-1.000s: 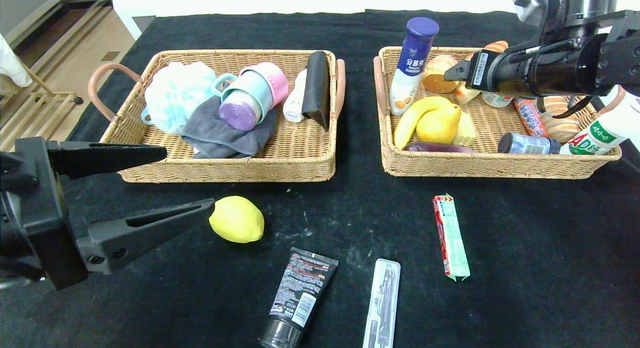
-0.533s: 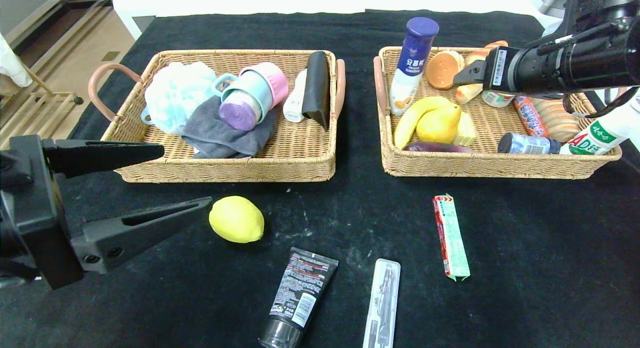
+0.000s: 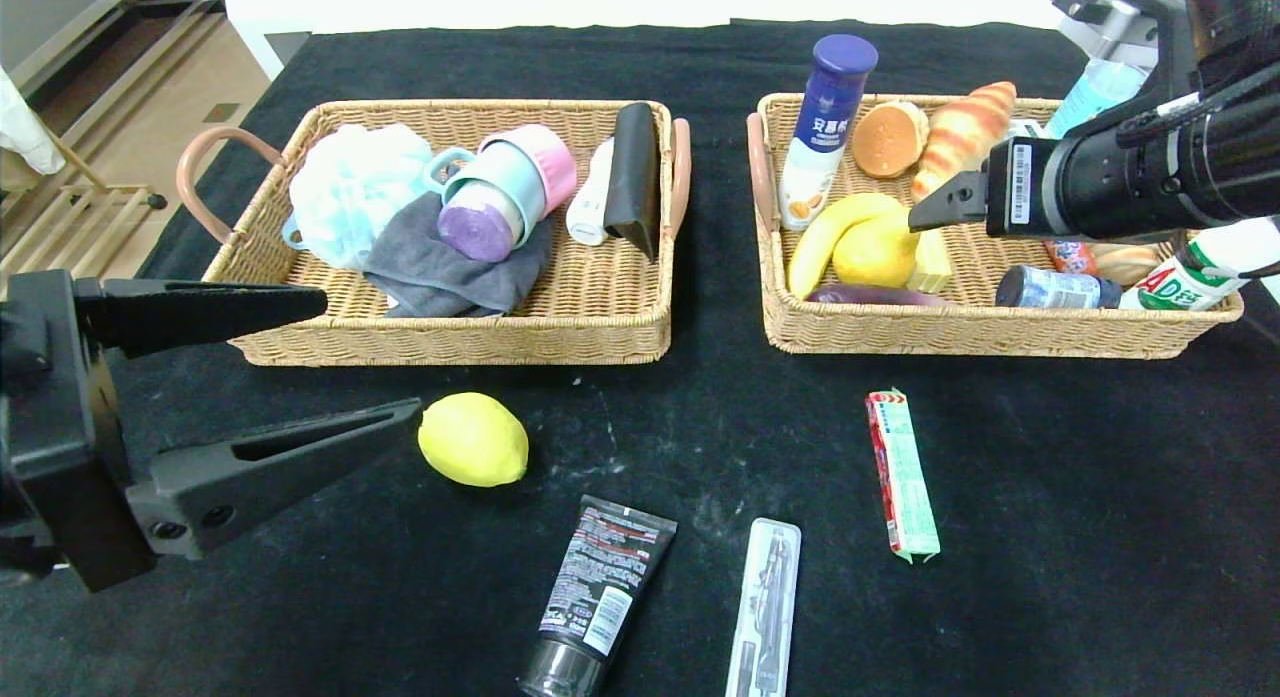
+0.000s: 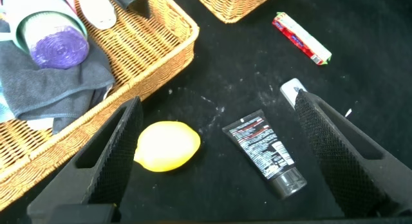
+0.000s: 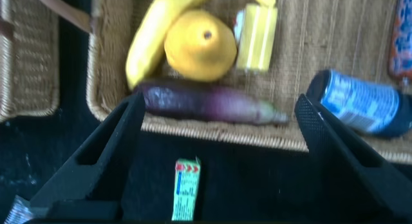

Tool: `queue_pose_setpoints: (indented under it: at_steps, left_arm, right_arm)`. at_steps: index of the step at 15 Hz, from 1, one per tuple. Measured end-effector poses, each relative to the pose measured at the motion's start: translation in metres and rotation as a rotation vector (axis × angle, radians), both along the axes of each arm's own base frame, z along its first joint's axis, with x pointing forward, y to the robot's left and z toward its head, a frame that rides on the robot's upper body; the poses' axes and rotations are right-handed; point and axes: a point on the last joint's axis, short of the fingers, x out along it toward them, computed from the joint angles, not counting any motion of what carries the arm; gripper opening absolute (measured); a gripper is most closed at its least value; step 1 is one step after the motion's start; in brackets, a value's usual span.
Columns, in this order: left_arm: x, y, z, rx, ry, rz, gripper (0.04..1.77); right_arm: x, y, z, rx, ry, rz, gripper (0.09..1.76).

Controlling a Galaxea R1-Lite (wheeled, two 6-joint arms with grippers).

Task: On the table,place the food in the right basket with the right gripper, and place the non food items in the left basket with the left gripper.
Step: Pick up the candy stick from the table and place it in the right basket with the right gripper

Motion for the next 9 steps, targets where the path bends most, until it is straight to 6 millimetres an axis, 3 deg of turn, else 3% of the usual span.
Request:
queue_pose_setpoints:
  at_steps: [9]
  left_arm:
    - [-0.001,0.0,0.0,0.0,-0.001,-0.004,1.72]
  right_arm:
    - [-0.028,0.019,-0.044,-0.032,0.163,0.028,1.7]
